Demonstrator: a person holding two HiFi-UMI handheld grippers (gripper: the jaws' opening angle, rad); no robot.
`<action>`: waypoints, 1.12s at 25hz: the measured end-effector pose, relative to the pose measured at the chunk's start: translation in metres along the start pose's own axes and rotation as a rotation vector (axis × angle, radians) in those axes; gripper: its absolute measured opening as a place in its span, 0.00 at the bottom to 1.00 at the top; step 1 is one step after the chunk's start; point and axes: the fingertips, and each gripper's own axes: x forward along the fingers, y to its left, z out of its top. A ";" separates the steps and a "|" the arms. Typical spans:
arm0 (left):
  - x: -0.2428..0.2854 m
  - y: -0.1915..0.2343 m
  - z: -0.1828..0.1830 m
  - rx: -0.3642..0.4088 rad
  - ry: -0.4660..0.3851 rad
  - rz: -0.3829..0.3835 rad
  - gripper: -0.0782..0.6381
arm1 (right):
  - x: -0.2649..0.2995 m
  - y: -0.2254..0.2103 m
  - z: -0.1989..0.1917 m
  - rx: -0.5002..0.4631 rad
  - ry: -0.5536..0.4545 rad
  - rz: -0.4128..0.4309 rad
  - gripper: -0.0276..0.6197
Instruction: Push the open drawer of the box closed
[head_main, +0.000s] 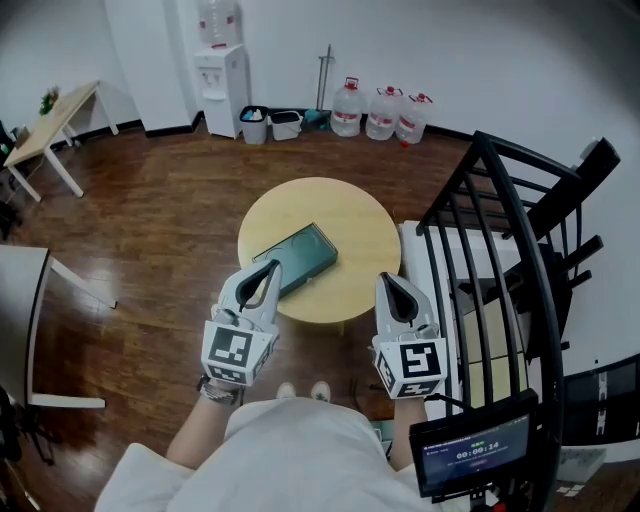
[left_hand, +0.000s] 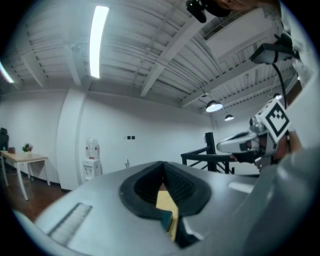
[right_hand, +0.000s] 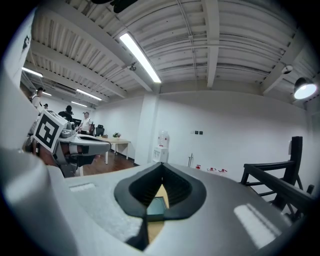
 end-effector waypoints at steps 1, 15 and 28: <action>-0.001 -0.002 -0.002 0.001 0.004 -0.011 0.12 | 0.000 0.002 0.002 -0.001 -0.009 0.007 0.05; -0.024 0.003 -0.055 0.007 0.075 -0.074 0.12 | 0.003 0.025 -0.040 0.078 0.076 -0.023 0.05; -0.043 -0.039 -0.053 0.005 0.042 -0.145 0.12 | -0.028 0.037 -0.044 0.077 0.082 -0.016 0.05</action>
